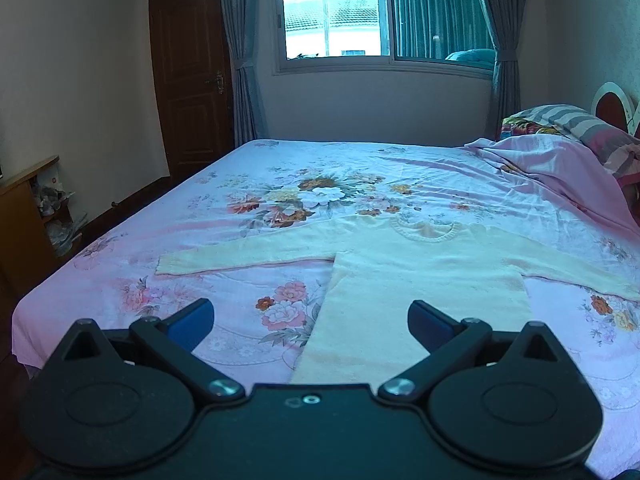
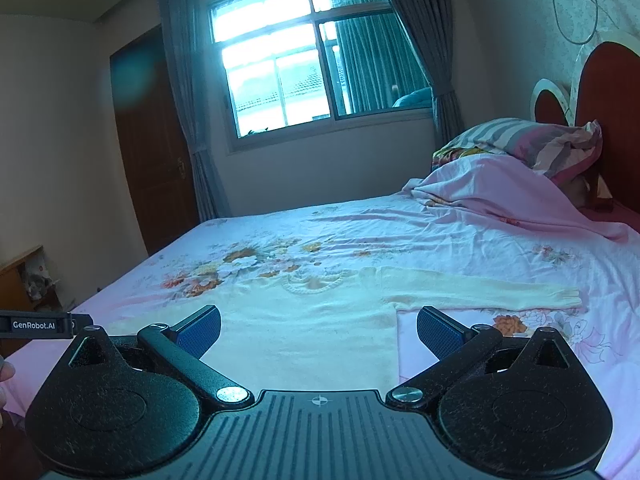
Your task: Fold small clothes
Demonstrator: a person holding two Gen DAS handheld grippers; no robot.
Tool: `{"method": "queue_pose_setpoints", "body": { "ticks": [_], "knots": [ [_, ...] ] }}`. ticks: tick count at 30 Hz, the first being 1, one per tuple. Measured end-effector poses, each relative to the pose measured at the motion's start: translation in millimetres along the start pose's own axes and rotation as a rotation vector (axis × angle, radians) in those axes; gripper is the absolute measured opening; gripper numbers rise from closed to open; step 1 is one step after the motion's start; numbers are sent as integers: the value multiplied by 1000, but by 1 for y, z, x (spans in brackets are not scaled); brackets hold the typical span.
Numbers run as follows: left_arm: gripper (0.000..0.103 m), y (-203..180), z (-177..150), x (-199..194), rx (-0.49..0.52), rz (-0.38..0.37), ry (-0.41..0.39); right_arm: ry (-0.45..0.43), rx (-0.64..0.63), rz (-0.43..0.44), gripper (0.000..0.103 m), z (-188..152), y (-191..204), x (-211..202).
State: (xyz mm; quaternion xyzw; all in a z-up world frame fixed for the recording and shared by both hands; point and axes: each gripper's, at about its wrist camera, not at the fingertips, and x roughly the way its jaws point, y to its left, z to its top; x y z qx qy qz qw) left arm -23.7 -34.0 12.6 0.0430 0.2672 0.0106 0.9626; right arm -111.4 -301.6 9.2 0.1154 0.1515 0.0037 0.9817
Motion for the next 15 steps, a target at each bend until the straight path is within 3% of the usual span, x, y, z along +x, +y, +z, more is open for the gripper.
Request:
{"method": "queue_pose_setpoints", "body": {
  "ticks": [15],
  "knots": [
    [102, 0, 0, 0, 2, -5, -7, -6, -11, 0, 103, -3, 1, 3]
  ]
}}
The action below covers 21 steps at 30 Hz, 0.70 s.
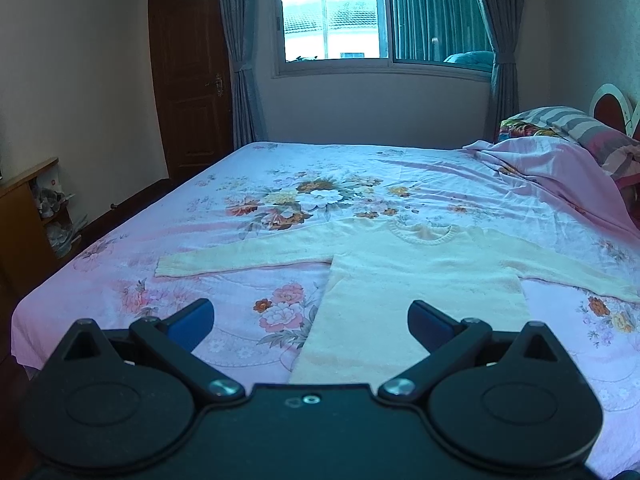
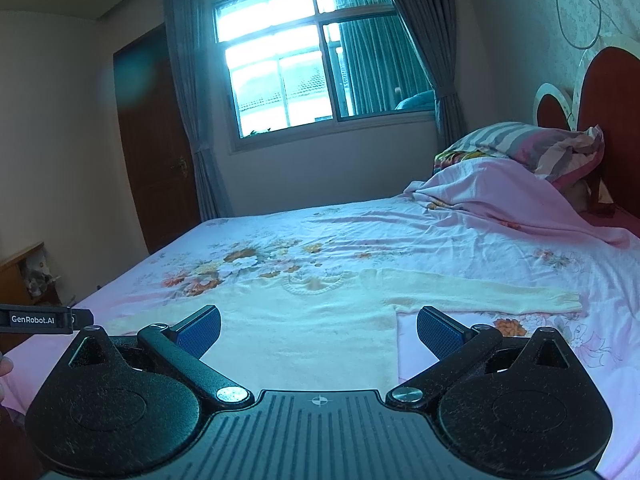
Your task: Fold small clothes
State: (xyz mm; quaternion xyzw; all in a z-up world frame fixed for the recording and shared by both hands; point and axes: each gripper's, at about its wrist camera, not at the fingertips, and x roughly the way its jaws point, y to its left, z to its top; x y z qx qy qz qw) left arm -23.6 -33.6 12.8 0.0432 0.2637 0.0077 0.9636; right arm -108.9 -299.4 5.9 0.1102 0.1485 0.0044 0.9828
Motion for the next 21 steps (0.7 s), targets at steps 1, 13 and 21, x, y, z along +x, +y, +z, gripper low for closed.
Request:
{"method": "queue_pose_setpoints", "body": {
  "ticks": [1, 13, 21],
  "knots": [
    [102, 1, 0, 1, 0, -1, 2, 0, 1, -1, 103, 0, 0, 0],
    [102, 3, 0, 3, -11, 5, 9, 10, -10, -3, 103, -3, 4, 2],
    [102, 4, -2, 3, -15, 8, 13, 15, -15, -1, 103, -2, 4, 3]
  ]
}}
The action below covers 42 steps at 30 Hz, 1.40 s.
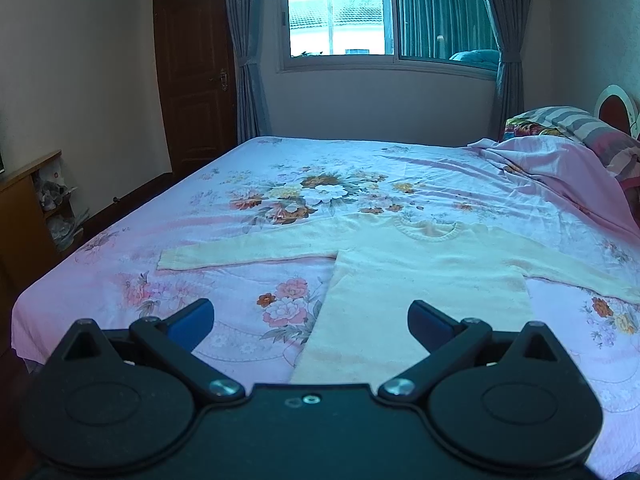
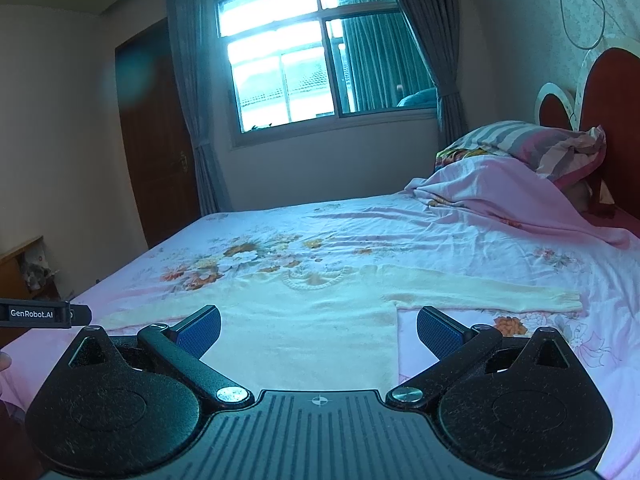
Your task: Fold small clothes
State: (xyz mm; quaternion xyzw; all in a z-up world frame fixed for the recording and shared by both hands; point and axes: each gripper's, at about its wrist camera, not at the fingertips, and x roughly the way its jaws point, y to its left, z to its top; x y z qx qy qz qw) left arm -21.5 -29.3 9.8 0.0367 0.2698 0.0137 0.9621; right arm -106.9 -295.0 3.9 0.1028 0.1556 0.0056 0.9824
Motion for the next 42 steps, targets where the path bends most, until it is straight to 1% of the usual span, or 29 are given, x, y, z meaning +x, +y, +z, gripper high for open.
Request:
{"method": "queue_pose_setpoints", "body": {
  "ticks": [11, 14, 20, 24, 31, 36, 42],
  "knots": [
    [102, 5, 4, 6, -2, 13, 3, -9, 3, 2, 103, -2, 0, 2],
    [102, 9, 6, 12, -8, 22, 9, -9, -1, -4, 103, -5, 0, 4],
    [102, 19, 8, 30, -28, 40, 36, 19, -6, 5, 103, -10, 4, 14],
    [101, 29, 10, 48, -58, 34, 76, 27, -24, 2, 103, -12, 10, 24],
    [101, 44, 12, 85, -73, 80, 113, 62, -46, 3, 103, -11, 21, 48],
    [101, 63, 15, 124, -98, 125, 157, 85, -74, 12, 103, -11, 33, 70],
    [100, 90, 19, 173, -150, 146, 220, 85, -93, 7, 103, -10, 46, 103]
  ]
}}
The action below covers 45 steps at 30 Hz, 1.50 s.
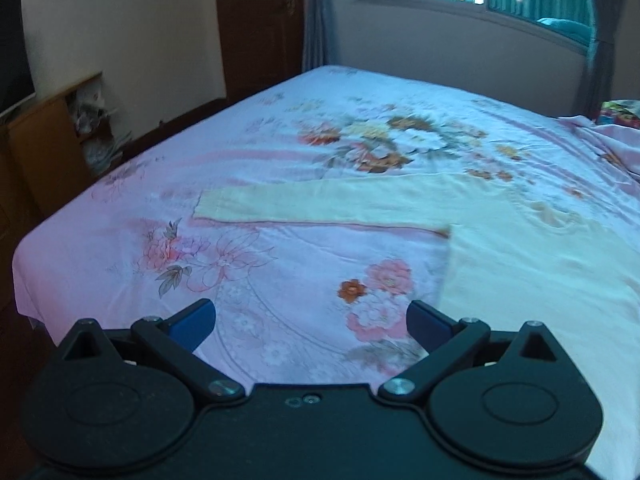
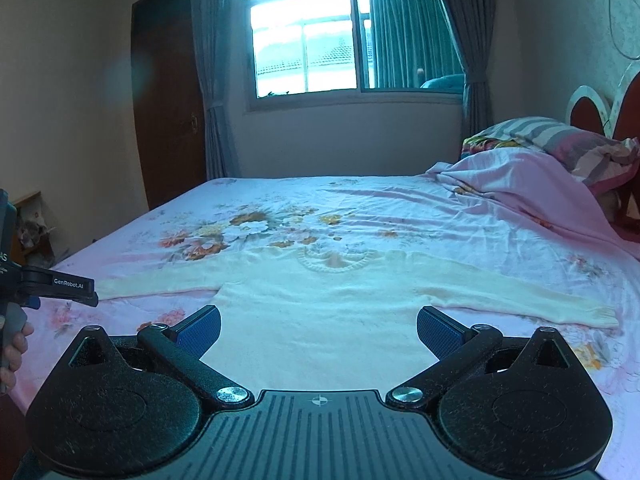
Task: Fold small clothes
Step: 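Move the left tool to the sweater sleeve cuff and grasp it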
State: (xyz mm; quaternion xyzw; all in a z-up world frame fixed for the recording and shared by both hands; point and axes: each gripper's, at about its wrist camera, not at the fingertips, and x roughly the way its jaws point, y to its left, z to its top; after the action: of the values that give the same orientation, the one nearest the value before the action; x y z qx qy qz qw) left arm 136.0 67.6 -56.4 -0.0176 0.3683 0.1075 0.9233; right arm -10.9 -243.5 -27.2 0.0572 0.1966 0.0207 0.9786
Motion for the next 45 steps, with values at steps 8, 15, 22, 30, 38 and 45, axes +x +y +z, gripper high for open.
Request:
{"method": "queue_pose_setpoints", "body": {
  "ticks": [8, 15, 22, 30, 38, 45],
  "knots": [
    [92, 25, 22, 59, -106, 2, 68, 30, -2, 28, 103, 12, 13, 63],
    [81, 50, 43, 126, -238, 4, 159, 63, -58, 25, 103, 27, 29, 147],
    [81, 59, 62, 177, -317, 25, 206, 111, -42, 1, 103, 38, 26, 244],
    [70, 73, 71, 231, -443, 1, 286, 150, -49, -17, 103, 37, 28, 319],
    [73, 93, 80, 267, -649, -50, 245, 168, -53, -18, 103, 33, 32, 363],
    [25, 124, 75, 298, -938, -164, 171, 189, -31, -4, 103, 25, 30, 376]
  ]
}}
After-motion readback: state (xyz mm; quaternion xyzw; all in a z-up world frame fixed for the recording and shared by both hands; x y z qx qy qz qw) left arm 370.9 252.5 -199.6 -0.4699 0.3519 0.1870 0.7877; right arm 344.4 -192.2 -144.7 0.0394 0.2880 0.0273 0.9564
